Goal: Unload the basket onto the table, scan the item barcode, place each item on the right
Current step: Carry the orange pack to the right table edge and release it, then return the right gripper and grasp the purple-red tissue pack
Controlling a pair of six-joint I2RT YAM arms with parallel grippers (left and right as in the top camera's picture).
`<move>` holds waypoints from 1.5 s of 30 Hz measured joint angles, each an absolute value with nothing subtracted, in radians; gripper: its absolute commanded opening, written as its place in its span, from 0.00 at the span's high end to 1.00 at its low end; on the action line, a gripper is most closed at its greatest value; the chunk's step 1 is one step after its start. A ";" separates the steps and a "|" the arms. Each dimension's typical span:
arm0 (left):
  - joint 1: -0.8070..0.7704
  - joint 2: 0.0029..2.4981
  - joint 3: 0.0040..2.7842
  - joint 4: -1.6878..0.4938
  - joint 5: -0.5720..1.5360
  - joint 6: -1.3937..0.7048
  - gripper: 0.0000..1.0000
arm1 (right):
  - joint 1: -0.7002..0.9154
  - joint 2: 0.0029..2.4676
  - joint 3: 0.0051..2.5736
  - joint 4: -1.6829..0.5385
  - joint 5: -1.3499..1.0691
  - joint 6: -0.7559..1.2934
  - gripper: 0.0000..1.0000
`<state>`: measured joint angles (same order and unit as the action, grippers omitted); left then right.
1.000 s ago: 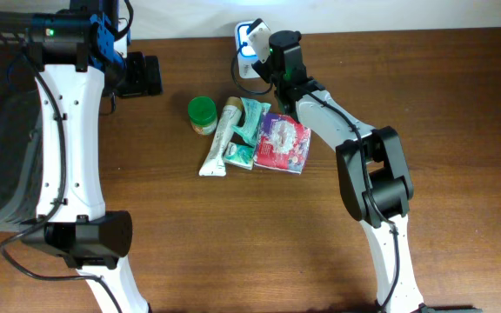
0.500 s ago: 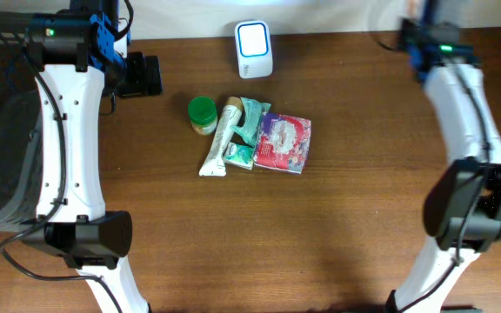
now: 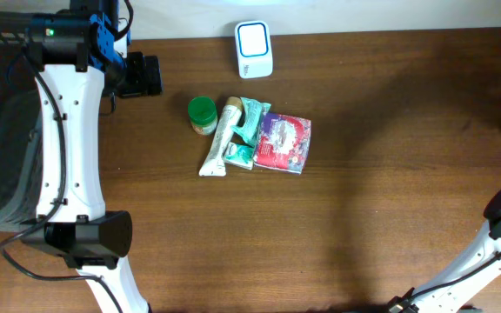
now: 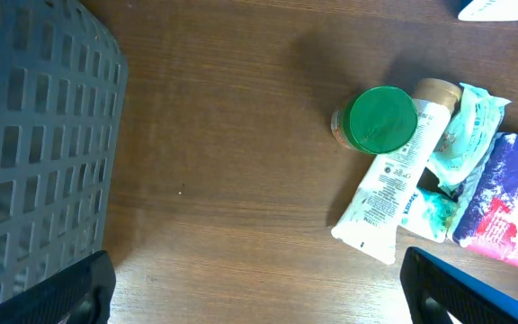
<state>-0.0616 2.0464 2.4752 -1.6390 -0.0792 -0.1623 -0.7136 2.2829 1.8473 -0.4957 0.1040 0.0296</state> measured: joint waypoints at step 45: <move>-0.062 2.046 2.475 -1.639 -0.079 -0.162 0.01 | 0.096 2.022 1.286 -0.623 -0.691 0.233 0.96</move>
